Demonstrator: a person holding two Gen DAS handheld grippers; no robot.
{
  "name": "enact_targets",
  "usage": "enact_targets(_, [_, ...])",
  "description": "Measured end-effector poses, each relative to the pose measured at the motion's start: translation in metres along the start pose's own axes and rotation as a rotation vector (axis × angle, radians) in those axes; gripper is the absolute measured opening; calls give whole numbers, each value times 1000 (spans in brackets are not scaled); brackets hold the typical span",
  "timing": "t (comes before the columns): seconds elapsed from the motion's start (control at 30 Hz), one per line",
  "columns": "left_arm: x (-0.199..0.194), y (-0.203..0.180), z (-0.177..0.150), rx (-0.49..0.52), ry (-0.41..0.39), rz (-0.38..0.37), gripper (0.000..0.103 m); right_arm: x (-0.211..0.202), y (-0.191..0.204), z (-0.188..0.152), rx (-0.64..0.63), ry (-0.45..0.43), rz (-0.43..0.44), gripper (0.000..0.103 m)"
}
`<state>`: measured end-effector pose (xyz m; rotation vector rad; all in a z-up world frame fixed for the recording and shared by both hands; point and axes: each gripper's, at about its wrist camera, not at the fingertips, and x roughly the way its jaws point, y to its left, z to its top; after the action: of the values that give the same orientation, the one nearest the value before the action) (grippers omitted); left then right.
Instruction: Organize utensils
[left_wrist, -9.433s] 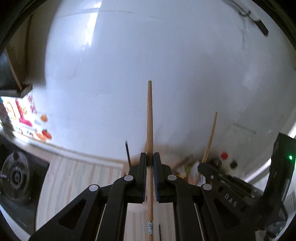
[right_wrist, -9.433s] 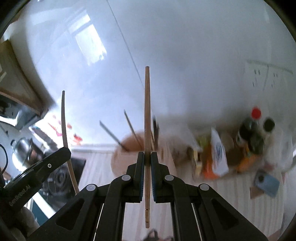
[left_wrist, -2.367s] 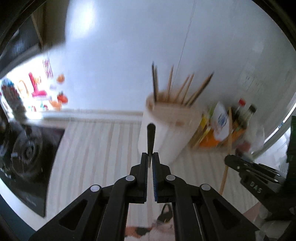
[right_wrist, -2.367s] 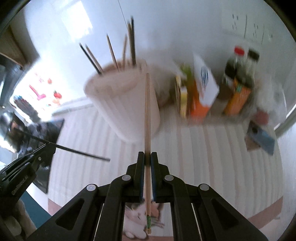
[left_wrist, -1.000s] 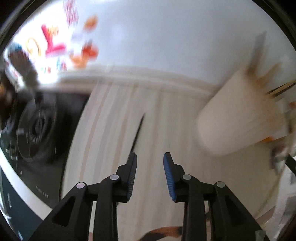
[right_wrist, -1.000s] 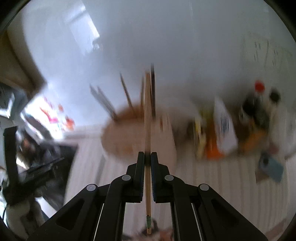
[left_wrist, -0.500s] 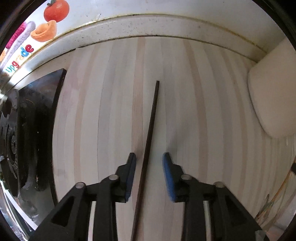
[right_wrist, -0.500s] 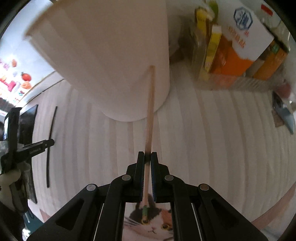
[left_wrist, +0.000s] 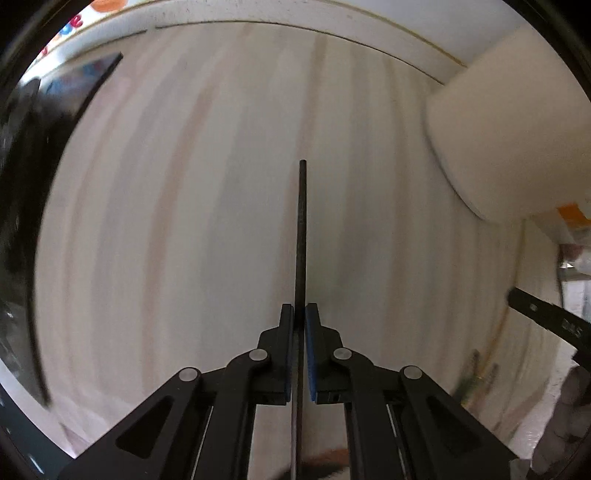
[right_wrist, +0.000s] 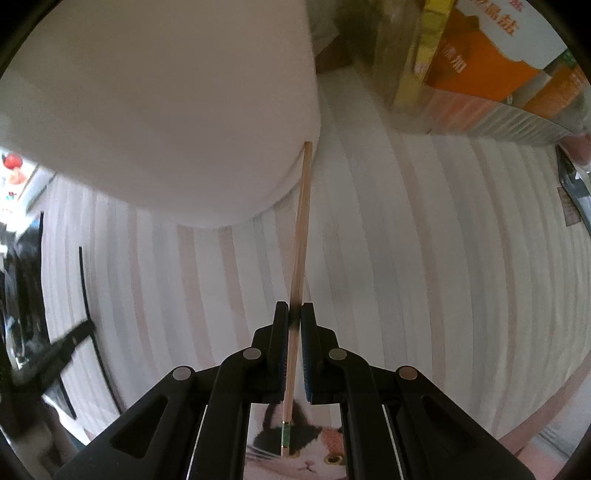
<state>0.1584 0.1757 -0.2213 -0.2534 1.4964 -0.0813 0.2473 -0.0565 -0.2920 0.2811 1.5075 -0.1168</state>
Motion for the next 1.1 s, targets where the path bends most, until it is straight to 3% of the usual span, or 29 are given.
enact_targets(0.23, [-35,-41,-29,101,-90,-3,3,-8,-1,-20,-54,-10,3,7])
enact_targets(0.53, [-109,-65,-45,169,-261,-13,3,-64,-3,-55,-132,-164,42,7])
enact_targets(0.83, [-189,-89,-21,220,-476,-54,2,-143,-4,-60,-185,-385,84,7])
enact_targets(1.1, [-272,-104,11,232,-670,-111,0,-249,1,-30,-196,-576,175,7])
